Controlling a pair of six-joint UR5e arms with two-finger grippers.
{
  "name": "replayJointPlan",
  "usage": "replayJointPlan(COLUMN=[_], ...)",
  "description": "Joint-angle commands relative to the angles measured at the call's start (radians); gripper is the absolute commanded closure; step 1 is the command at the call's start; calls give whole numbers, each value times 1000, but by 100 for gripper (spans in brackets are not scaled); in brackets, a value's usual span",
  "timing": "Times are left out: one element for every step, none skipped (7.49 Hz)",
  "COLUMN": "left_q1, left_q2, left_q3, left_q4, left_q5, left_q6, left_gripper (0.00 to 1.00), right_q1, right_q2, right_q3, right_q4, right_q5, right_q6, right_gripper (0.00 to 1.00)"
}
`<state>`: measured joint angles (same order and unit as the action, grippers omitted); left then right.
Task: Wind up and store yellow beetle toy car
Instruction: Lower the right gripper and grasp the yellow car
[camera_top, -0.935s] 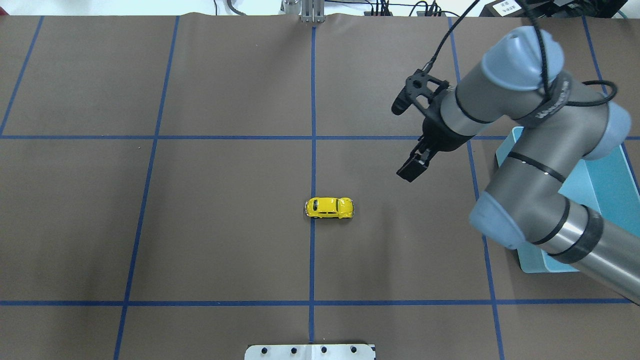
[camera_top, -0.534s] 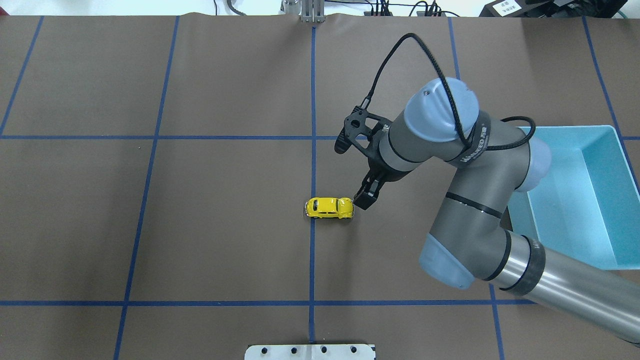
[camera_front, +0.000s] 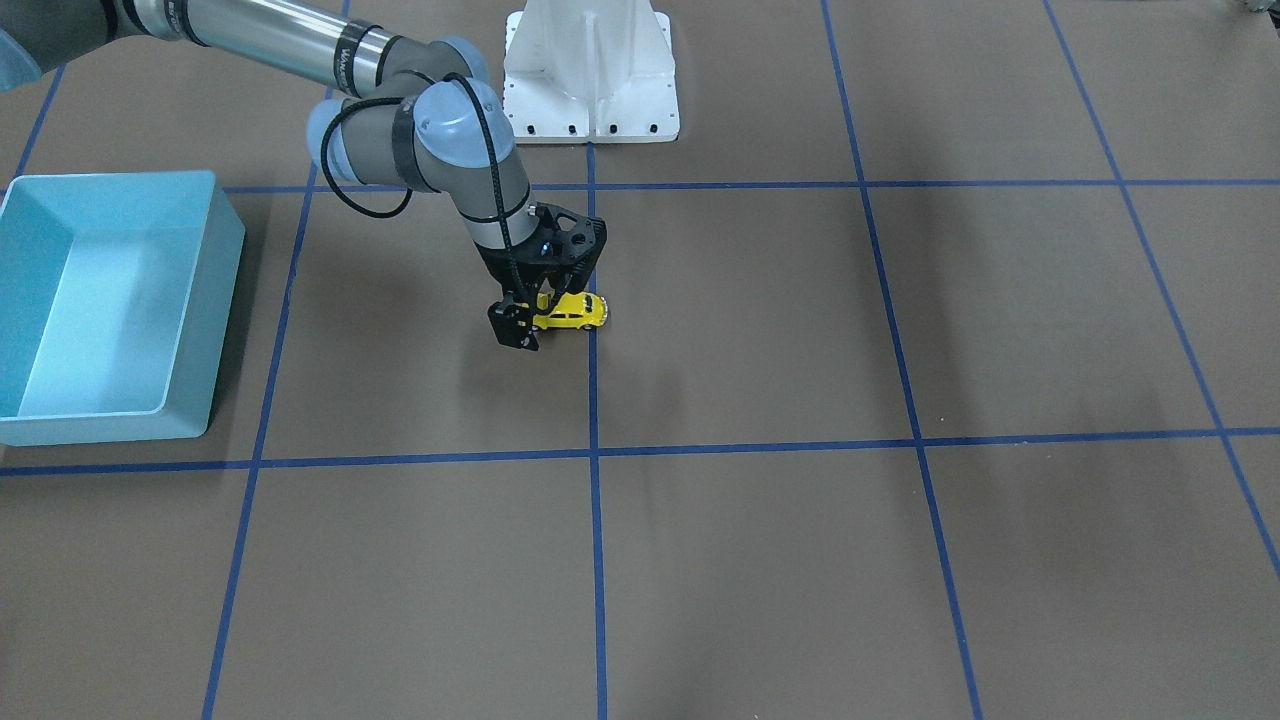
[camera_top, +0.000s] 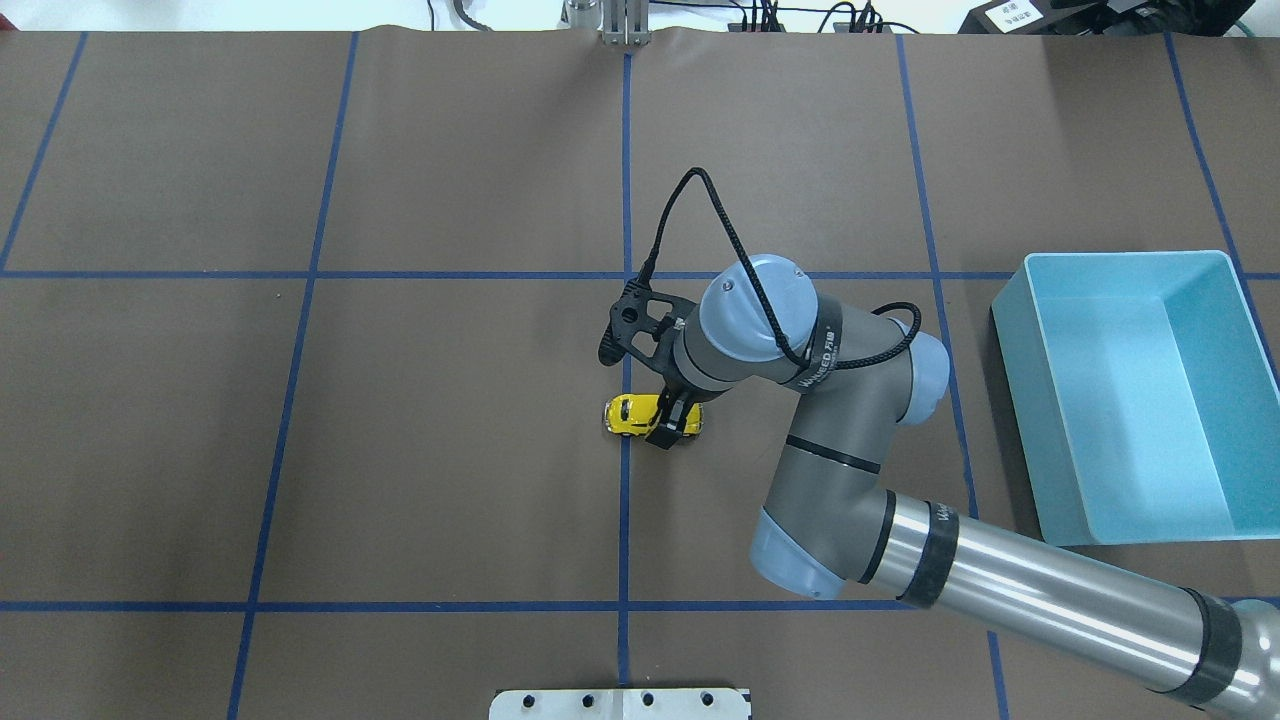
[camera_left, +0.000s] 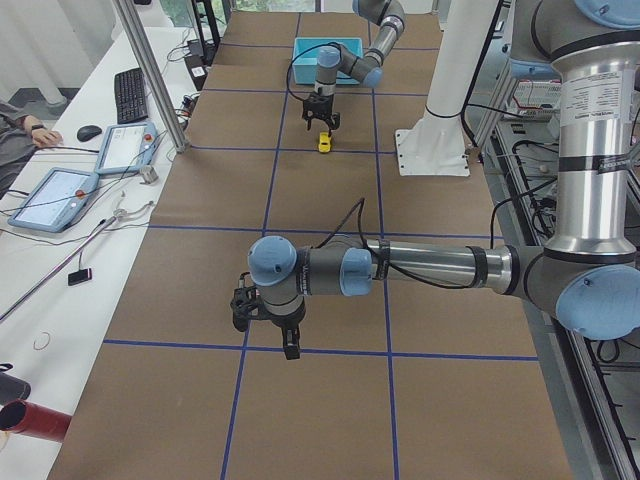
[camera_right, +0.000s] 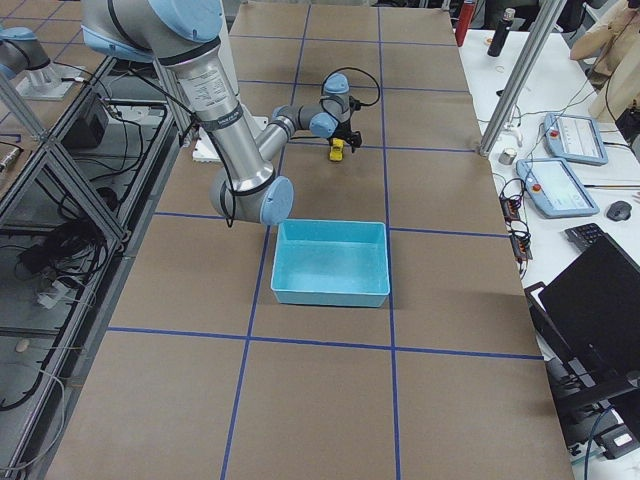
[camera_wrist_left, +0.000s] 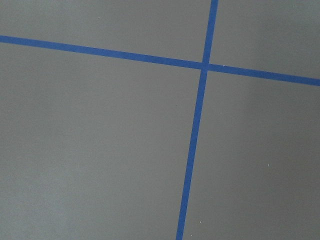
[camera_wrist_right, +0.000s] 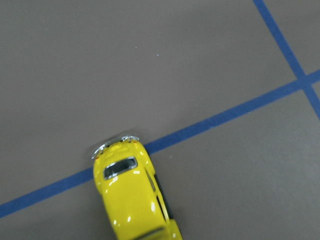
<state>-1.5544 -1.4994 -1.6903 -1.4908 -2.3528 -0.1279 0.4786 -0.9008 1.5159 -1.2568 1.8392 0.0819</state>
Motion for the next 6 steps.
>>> replayJointPlan(left_q1=[-1, -1, -1, -1, 0, 0], left_q2=[1, 1, 1, 1, 1, 1], left_q3=[3, 3, 3, 3, 3, 3], left_q4=[0, 0, 0, 0, 0, 0], left_q5=[3, 3, 3, 3, 3, 3], left_q6=[1, 1, 1, 1, 1, 1], left_gripper=[0, 0, 0, 0, 0, 0], right_q1=[-8, -6, 0, 1, 0, 5], right_q2=[46, 45, 40, 40, 31, 27], right_q3=[-62, -56, -1, 60, 52, 49], right_q4=[14, 11, -56, -150, -151, -153], right_q5=[9, 38, 101, 98, 97, 86], right_q6=[-5, -5, -7, -10, -13, -22], right_gripper=[0, 0, 0, 0, 0, 0])
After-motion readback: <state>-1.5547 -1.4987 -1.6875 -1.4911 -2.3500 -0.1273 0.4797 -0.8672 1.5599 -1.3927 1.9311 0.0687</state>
